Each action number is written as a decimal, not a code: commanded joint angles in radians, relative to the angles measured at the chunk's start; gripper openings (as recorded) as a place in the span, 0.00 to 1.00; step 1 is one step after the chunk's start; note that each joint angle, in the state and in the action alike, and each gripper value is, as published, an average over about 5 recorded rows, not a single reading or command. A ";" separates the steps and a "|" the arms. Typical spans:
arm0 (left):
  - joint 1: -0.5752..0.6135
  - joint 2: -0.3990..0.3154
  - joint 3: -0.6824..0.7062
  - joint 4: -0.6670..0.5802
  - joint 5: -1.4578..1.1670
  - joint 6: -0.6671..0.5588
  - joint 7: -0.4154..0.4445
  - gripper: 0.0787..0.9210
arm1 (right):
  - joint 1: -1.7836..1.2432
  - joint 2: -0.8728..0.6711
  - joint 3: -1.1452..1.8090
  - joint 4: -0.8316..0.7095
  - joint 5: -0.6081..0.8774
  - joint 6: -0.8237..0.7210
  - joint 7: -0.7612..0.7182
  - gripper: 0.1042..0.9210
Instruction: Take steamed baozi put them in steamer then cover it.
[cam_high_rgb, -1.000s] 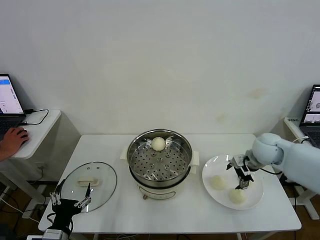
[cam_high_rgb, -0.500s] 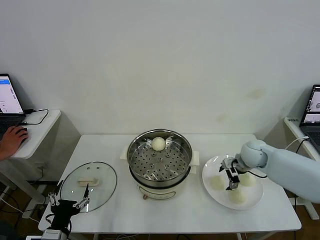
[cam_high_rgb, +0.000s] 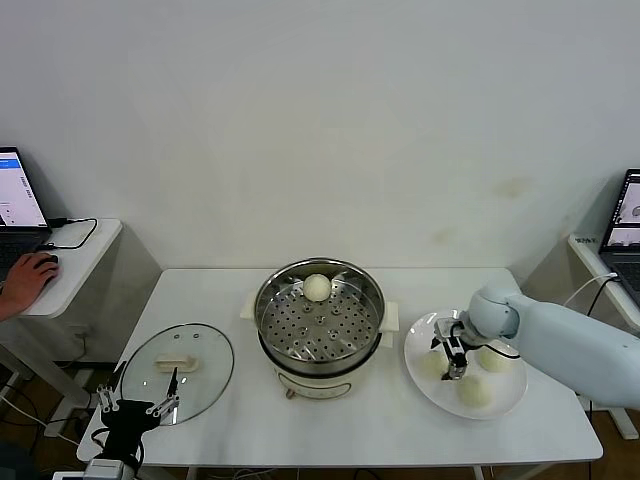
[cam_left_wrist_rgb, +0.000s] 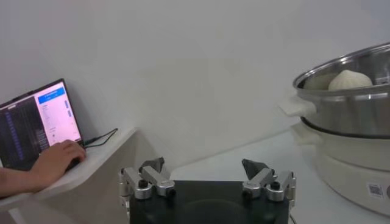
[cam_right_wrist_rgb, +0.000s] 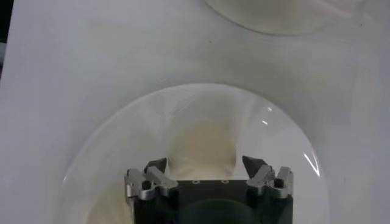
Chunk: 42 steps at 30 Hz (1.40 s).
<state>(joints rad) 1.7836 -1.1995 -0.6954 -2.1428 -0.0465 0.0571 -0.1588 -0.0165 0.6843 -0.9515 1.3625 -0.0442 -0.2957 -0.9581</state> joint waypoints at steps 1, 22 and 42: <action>0.001 0.000 0.002 -0.006 0.001 0.000 0.000 0.88 | -0.010 0.011 0.010 -0.012 -0.006 -0.003 -0.001 0.63; -0.013 0.016 0.016 -0.027 0.005 0.009 0.003 0.88 | 0.588 -0.154 -0.199 0.212 0.277 -0.084 -0.058 0.59; -0.038 -0.001 0.007 -0.048 0.003 0.010 0.004 0.88 | 0.725 0.496 -0.386 0.093 0.712 -0.329 0.151 0.60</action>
<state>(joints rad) 1.7534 -1.1931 -0.6859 -2.1843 -0.0447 0.0669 -0.1550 0.6962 0.8915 -1.2782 1.5455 0.5053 -0.5274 -0.8820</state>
